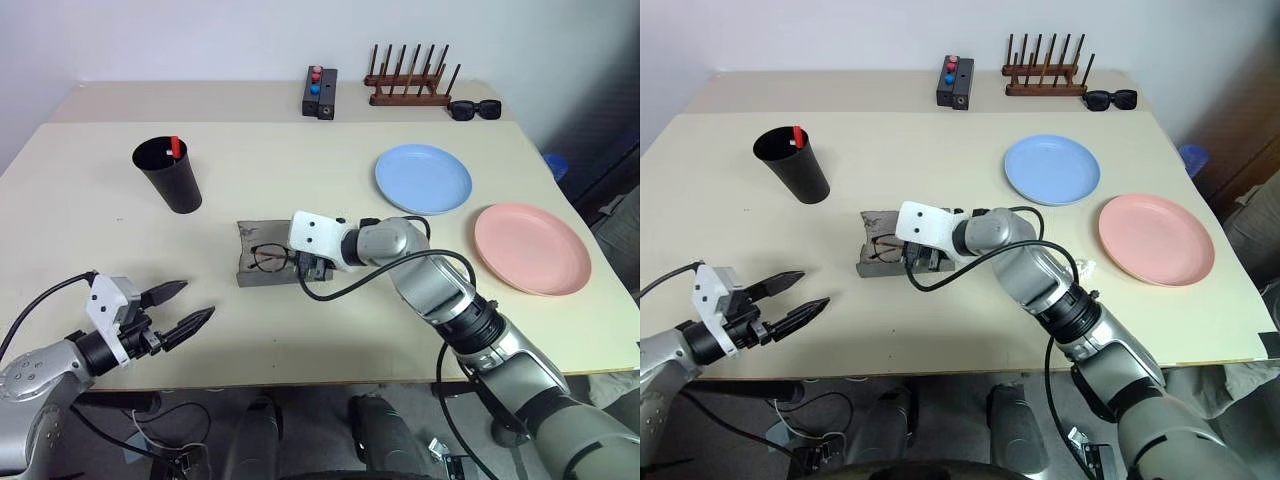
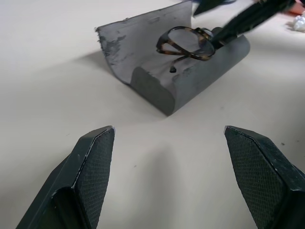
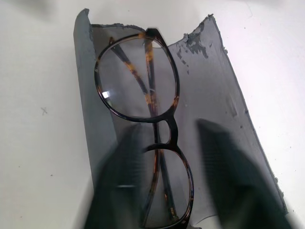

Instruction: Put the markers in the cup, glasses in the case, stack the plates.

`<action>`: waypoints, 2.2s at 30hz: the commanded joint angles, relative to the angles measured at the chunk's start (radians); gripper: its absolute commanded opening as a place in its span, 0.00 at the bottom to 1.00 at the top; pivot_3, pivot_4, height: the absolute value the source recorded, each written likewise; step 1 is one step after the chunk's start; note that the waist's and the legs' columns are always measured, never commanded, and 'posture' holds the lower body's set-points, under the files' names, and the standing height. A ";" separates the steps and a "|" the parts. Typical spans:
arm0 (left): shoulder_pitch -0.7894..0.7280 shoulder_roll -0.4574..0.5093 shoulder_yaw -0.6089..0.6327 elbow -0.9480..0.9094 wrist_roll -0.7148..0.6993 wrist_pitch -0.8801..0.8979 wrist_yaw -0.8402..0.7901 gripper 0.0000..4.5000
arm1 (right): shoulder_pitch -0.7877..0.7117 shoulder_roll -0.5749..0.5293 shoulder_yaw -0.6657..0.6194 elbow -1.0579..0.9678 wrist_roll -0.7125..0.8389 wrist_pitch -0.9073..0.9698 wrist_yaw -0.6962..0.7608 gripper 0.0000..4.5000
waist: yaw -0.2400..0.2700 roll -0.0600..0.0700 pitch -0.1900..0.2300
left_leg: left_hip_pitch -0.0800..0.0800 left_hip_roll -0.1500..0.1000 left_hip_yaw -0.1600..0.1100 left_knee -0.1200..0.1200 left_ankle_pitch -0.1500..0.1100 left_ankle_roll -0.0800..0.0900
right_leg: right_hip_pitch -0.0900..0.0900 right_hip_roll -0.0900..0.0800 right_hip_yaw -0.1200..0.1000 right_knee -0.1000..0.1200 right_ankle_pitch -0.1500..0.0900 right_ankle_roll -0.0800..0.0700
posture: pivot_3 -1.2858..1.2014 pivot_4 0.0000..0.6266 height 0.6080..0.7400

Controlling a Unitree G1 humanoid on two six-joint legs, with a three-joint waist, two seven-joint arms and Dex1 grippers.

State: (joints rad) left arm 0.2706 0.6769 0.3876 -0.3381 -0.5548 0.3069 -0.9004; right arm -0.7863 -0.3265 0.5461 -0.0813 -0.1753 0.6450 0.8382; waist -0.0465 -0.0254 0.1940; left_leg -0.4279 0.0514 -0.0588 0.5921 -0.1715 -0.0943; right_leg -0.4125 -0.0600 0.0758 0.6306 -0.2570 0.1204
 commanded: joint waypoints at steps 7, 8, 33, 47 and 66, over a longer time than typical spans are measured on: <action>0.004 -0.011 0.006 -0.055 -0.016 0.012 0.026 0.84 | -0.022 0.033 -0.045 -0.010 0.012 -0.043 -0.043 1.00 | 0.000 0.000 0.000 | 0.000 0.000 0.000 0.000 0.000 0.000 | 0.000 0.000 0.000 0.000 0.000 0.000 | 0.52 0.24 1.00; 0.004 -0.013 0.004 -0.056 -0.015 0.013 0.028 0.84 | -0.021 0.036 -0.042 -0.002 0.008 -0.051 -0.048 1.00 | 0.000 0.000 0.000 | 0.000 0.000 0.000 0.000 0.000 0.000 | 0.000 0.000 0.000 0.000 0.000 0.000 | 0.52 0.24 1.00; -0.008 -0.036 -0.006 -0.016 -0.004 -0.013 0.027 0.84 | 0.046 0.049 -0.031 -0.037 0.017 -0.242 -0.056 1.00 | -0.001 0.000 0.000 | 0.000 0.000 0.000 -0.001 0.000 0.000 | -0.001 0.000 0.000 -0.001 0.000 0.000 | 0.52 0.24 1.00; 0.040 -0.046 0.013 -0.077 -0.031 0.009 0.046 0.84 | 0.052 0.084 -0.025 0.076 -0.046 -0.277 -0.120 1.00 | 0.000 0.000 0.000 | 0.000 0.000 0.000 -0.001 0.000 0.000 | -0.001 0.000 0.000 -0.001 0.000 -0.001 | 0.52 0.24 1.00; -0.042 -0.048 0.028 -0.093 -0.090 0.099 0.143 0.84 | -0.145 0.042 -0.250 0.224 0.103 -0.293 -0.059 0.39 | 0.000 0.000 0.000 | -0.004 0.000 0.001 -0.001 0.000 0.000 | -0.005 0.000 0.000 0.000 0.000 -0.001 | 0.52 0.24 1.00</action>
State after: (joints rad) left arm 0.2529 0.6279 0.3798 -0.3901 -0.6015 0.3736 -0.7931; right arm -0.9105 -0.2806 0.3075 0.1227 -0.0654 0.3873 0.7900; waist -0.0461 -0.0253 0.1941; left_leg -0.4318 0.0515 -0.0580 0.5911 -0.1715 -0.0944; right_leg -0.4172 -0.0602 0.0761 0.6302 -0.2572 0.1191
